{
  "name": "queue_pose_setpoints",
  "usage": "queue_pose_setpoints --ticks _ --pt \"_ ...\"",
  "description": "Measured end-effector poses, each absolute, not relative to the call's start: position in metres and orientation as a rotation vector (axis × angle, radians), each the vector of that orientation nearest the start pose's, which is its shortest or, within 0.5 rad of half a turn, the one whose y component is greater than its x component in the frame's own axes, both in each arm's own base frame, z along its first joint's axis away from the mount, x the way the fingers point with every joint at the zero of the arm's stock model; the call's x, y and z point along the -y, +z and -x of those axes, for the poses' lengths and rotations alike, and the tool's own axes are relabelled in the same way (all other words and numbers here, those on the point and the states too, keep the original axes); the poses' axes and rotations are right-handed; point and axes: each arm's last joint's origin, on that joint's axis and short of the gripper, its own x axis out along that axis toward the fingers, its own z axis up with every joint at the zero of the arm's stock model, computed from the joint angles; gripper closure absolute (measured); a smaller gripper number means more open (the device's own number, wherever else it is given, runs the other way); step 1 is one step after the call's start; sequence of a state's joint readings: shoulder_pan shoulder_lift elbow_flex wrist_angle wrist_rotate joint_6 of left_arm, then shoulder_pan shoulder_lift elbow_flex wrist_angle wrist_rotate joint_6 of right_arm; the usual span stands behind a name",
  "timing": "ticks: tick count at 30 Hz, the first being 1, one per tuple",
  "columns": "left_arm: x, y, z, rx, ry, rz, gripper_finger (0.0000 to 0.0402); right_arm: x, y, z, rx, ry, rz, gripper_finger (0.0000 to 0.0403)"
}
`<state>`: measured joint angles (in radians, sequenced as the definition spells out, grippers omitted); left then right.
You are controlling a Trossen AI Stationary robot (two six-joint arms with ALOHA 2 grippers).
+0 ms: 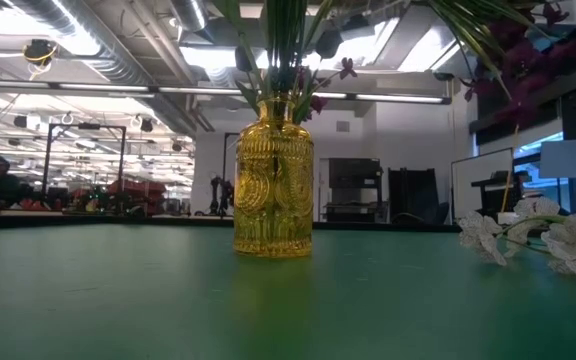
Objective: Sort flowers into vase by color
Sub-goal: Put the purple flower into the transparent vase
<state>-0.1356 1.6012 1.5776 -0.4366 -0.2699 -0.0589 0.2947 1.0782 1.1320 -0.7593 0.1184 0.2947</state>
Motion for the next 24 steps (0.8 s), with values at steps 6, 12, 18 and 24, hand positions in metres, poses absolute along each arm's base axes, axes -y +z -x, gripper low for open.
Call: queue_pose_setpoints --ticks 6,12,18,24 --pt "0.0415 0.3763 -0.3563 -0.478 0.147 -0.032 0.0237 -0.0577 0.3467 -0.202 -0.708 0.066 -0.137 0.0398" --pt "0.0405 0.3744 -0.3553 -0.498 0.163 -0.013 0.0237 -0.0577 0.3467 -0.202 -0.708 0.066 -0.137 0.0398" --pt "0.0405 0.3751 -0.3557 -0.49 0.163 -0.012 0.0251 -0.0578 0.3468 -0.2021 -0.707 0.066 -0.137 0.0398" --pt "0.0406 0.3757 -0.356 -0.483 0.163 -0.01 0.0276 -0.0578 0.3468 -0.2021 -0.707 0.066 -0.137 0.0398"
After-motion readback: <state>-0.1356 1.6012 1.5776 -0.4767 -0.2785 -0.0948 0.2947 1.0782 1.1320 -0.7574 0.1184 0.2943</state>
